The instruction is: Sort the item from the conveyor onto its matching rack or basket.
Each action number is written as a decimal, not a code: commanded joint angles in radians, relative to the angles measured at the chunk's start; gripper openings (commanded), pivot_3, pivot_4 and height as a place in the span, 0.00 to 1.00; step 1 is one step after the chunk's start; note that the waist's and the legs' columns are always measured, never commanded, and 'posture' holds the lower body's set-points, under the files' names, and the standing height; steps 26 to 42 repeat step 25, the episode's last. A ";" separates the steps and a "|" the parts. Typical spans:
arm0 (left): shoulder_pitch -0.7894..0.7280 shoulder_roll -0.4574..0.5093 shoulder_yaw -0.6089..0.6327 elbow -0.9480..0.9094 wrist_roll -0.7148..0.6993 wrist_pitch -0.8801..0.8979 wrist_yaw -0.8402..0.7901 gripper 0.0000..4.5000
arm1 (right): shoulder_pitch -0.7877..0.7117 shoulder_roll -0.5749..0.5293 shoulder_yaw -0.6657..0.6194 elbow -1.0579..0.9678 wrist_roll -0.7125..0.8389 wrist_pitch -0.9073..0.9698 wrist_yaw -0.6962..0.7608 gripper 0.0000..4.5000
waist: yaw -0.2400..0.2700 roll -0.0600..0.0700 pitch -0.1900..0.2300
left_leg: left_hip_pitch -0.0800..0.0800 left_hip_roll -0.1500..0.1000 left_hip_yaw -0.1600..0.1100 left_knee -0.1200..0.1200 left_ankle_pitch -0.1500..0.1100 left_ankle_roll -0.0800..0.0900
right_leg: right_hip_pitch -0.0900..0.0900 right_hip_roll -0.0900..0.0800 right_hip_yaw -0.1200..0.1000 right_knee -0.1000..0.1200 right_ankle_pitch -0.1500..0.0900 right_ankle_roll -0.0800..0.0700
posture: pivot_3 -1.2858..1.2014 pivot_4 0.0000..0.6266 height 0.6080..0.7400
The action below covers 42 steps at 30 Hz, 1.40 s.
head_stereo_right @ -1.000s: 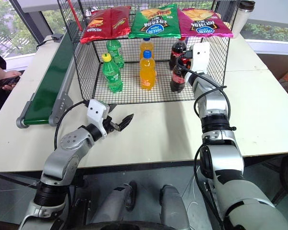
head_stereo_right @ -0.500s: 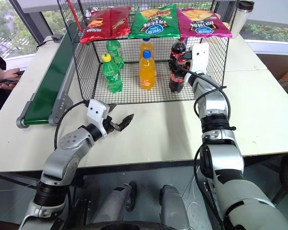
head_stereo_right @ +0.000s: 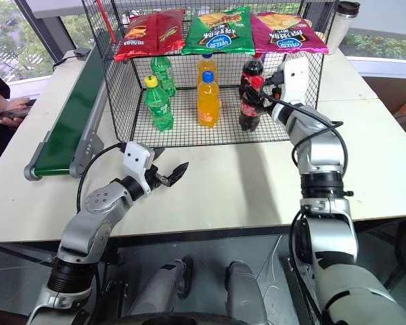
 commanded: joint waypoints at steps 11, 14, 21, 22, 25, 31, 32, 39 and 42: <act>0.010 0.033 0.019 -0.048 -0.030 -0.021 -0.053 1.00 | 0.422 -0.151 0.187 -0.534 0.195 0.237 0.402 0.99 | -0.002 0.000 0.000 | 0.000 0.000 0.000 0.001 -0.002 -0.002 | 0.001 -0.003 0.000 0.000 -0.001 0.000 | 0.52 0.24 0.98; 0.026 0.046 0.022 -0.064 -0.036 -0.015 -0.068 1.00 | 0.438 -0.127 0.194 -0.545 0.193 0.239 0.381 0.99 | 0.000 0.000 0.000 | 0.000 0.001 0.000 0.002 -0.002 -0.003 | 0.001 -0.003 -0.001 0.000 -0.001 0.000 | 0.52 0.24 0.98; 0.070 0.080 0.030 -0.090 -0.055 -0.001 -0.098 1.00 | 0.444 -0.093 0.196 -0.526 0.182 0.236 0.338 0.99 | 0.003 0.000 0.000 | -0.001 0.001 -0.001 0.002 -0.002 -0.003 | 0.001 -0.003 -0.001 -0.003 -0.001 -0.001 | 0.52 0.24 0.98; 0.074 0.083 0.031 -0.089 -0.056 -0.003 -0.101 1.00 | 0.444 -0.093 0.199 -0.522 0.177 0.231 0.335 0.99 | 0.003 0.000 0.000 | -0.001 0.001 -0.001 0.002 -0.002 -0.003 | 0.001 -0.003 -0.001 -0.003 -0.001 -0.001 | 0.52 0.24 0.98; 0.081 0.085 0.028 -0.083 -0.057 -0.022 -0.110 1.00 | 0.442 -0.091 0.200 -0.517 0.175 0.228 0.330 0.99 | 0.003 0.000 0.000 | -0.001 0.001 -0.001 0.002 -0.002 -0.003 | 0.001 -0.003 -0.001 -0.003 -0.001 -0.001 | 0.52 0.24 0.98; 0.081 0.085 0.028 -0.083 -0.057 -0.022 -0.110 1.00 | 0.442 -0.091 0.200 -0.517 0.175 0.228 0.330 0.99 | 0.003 0.000 0.000 | -0.001 0.001 -0.001 0.002 -0.002 -0.003 | 0.001 -0.003 -0.001 -0.003 -0.001 -0.001 | 0.52 0.24 0.98; 0.081 0.085 0.028 -0.083 -0.057 -0.022 -0.110 1.00 | 0.442 -0.091 0.200 -0.517 0.175 0.228 0.330 0.99 | 0.003 0.000 0.000 | -0.001 0.001 -0.001 0.002 -0.002 -0.003 | 0.001 -0.003 -0.001 -0.003 -0.001 -0.001 | 0.52 0.24 0.98; 0.081 0.085 0.028 -0.083 -0.057 -0.022 -0.110 1.00 | 0.442 -0.091 0.200 -0.517 0.175 0.228 0.330 0.99 | 0.003 0.000 0.000 | -0.001 0.001 -0.001 0.002 -0.002 -0.003 | 0.001 -0.003 -0.001 -0.003 -0.001 -0.001 | 0.52 0.24 0.98; 0.081 0.085 0.028 -0.083 -0.057 -0.022 -0.110 1.00 | 0.442 -0.091 0.200 -0.517 0.175 0.228 0.330 0.99 | 0.003 0.000 0.000 | -0.001 0.001 -0.001 0.002 -0.002 -0.003 | 0.001 -0.003 -0.001 -0.003 -0.001 -0.001 | 0.52 0.24 0.98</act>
